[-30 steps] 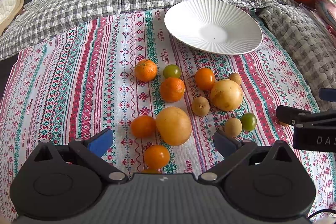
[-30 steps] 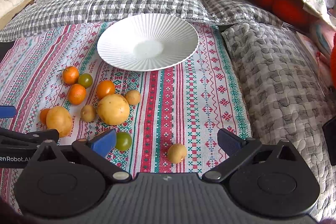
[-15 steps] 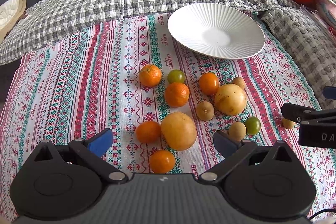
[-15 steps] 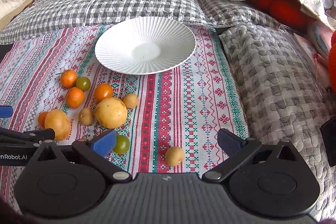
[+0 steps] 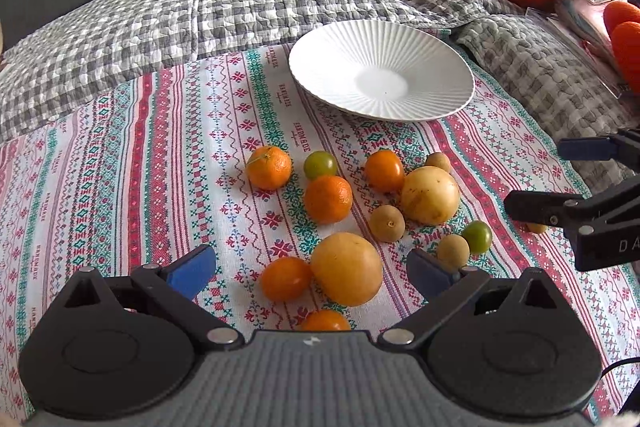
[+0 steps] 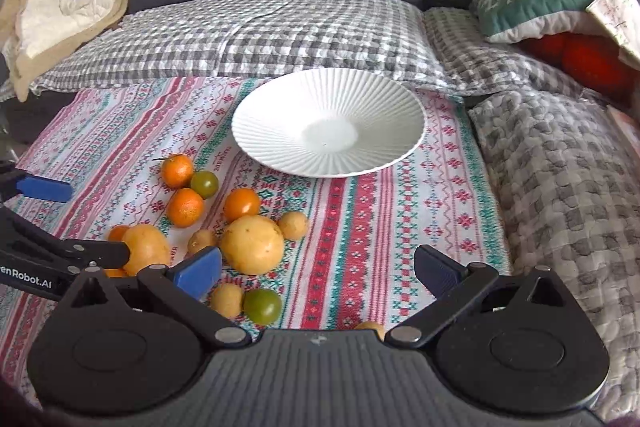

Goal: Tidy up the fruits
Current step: 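Grasp the large orange-yellow grapefruit with the left tool while the right grasps the pale yellow one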

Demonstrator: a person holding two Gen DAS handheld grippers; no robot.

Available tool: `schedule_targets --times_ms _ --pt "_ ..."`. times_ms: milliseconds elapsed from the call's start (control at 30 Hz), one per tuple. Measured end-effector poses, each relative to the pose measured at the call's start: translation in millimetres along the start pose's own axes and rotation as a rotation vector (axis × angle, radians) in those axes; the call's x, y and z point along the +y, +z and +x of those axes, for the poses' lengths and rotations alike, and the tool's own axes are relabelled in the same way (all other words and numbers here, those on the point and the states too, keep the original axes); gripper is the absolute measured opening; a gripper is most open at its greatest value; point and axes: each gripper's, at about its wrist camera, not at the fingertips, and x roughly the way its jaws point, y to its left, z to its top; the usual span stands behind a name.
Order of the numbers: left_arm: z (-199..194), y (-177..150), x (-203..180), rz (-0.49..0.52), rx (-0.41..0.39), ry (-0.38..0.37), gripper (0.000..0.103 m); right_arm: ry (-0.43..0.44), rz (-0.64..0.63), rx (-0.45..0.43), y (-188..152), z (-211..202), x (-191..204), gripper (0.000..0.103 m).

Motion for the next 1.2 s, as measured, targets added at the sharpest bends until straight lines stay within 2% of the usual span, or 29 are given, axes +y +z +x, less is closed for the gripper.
schedule_targets --times_ms 167,233,300,367,467,600,667,800,1033,1200 --pt "10 0 2 0.075 0.015 -0.007 0.095 0.109 0.025 0.045 0 15 0 0.102" --pt "15 -1 4 0.061 0.038 -0.052 0.09 0.134 0.051 0.067 -1 21 -1 0.1" --pt "19 -2 3 0.057 0.059 -0.09 0.08 0.151 0.073 0.095 -1 27 -2 0.098" --pt "21 -4 0 0.07 0.07 -0.11 0.076 0.163 0.084 0.119 -1 31 -1 0.091" --pt "22 -6 -5 0.095 0.069 -0.12 0.071 0.168 0.1 0.143 -1 37 0 0.08" --pt "25 -7 -9 0.119 0.067 -0.119 0.066 0.154 0.118 0.161 0 48 0 0.07" --pt "25 -6 -9 0.12 0.064 -0.112 0.063 0.149 0.126 0.171 0 53 1 0.061" --pt "28 -3 -9 0.125 0.061 -0.094 0.057 0.135 0.14 0.17 4 60 3 0.056" --pt "33 0 -10 0.14 0.059 -0.063 0.057 0.118 0.151 0.168 8 70 7 0.054" --pt "37 2 -12 0.167 0.07 -0.053 0.057 0.103 0.121 0.17 11 73 13 0.048"
